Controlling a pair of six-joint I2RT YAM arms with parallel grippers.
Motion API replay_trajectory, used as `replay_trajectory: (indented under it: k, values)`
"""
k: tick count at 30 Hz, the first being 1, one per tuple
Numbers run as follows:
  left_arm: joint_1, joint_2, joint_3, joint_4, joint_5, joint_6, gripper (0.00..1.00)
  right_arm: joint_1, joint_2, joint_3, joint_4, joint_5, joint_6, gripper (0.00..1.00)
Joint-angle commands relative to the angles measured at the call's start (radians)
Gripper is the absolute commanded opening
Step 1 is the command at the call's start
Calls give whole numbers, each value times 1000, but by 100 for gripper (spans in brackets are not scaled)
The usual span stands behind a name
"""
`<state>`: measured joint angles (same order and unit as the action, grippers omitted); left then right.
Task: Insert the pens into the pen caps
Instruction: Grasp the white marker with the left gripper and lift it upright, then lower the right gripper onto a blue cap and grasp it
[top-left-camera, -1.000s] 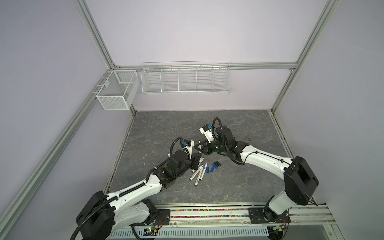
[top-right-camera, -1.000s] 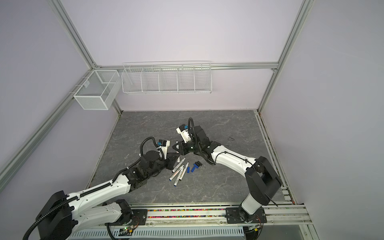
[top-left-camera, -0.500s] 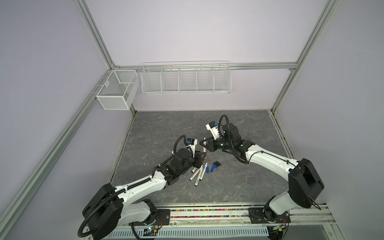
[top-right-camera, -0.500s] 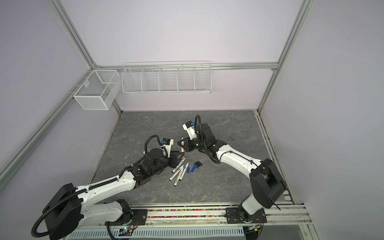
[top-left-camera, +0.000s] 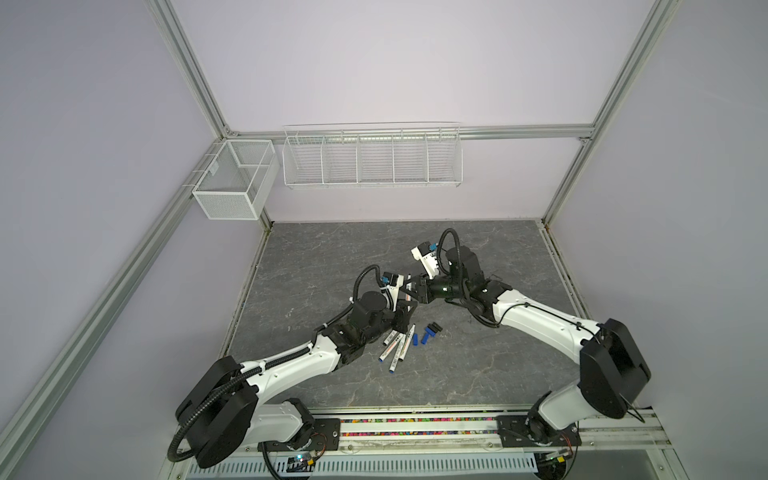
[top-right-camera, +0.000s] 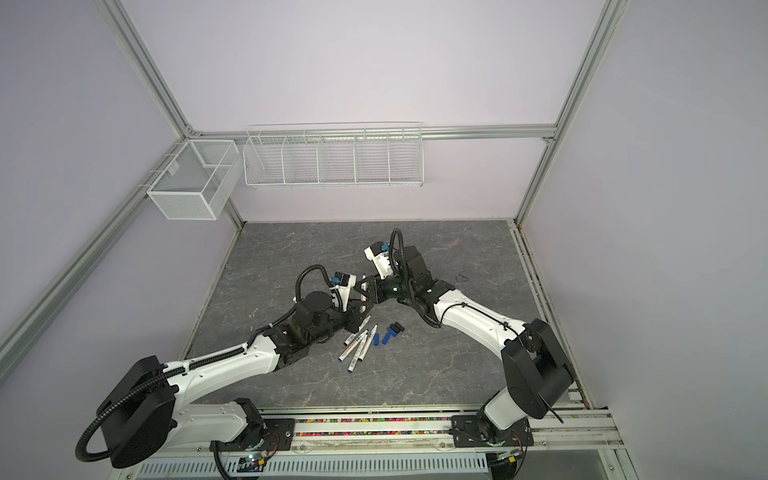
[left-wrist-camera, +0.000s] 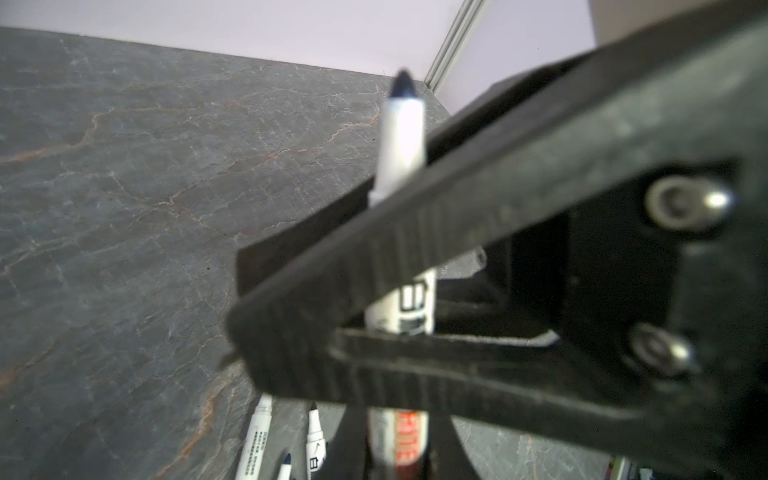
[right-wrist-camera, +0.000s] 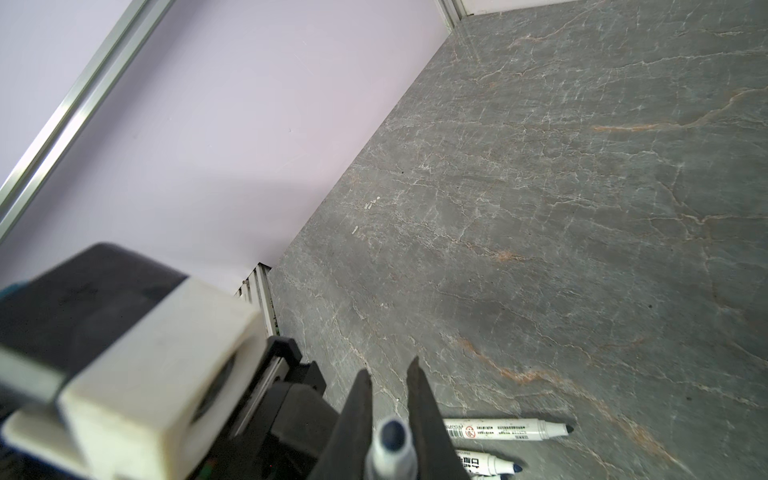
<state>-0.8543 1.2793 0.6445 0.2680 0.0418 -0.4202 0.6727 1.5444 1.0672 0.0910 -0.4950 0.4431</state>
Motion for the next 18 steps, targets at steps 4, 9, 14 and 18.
replay_trajectory:
  k: [4,9,14,18]
  values:
    - [4,-66,-1,30,-41,-4,0,-16,-35,-28,7,-5,22,7]
    - [4,-145,-82,-2,-229,-80,0,-19,-74,-57,-131,96,-36,45]
    - [4,-210,-113,-203,-494,-165,0,2,-152,-122,-336,301,-101,57]
    - [4,-239,-141,-233,-562,-211,0,49,-167,-144,-501,408,-136,57]
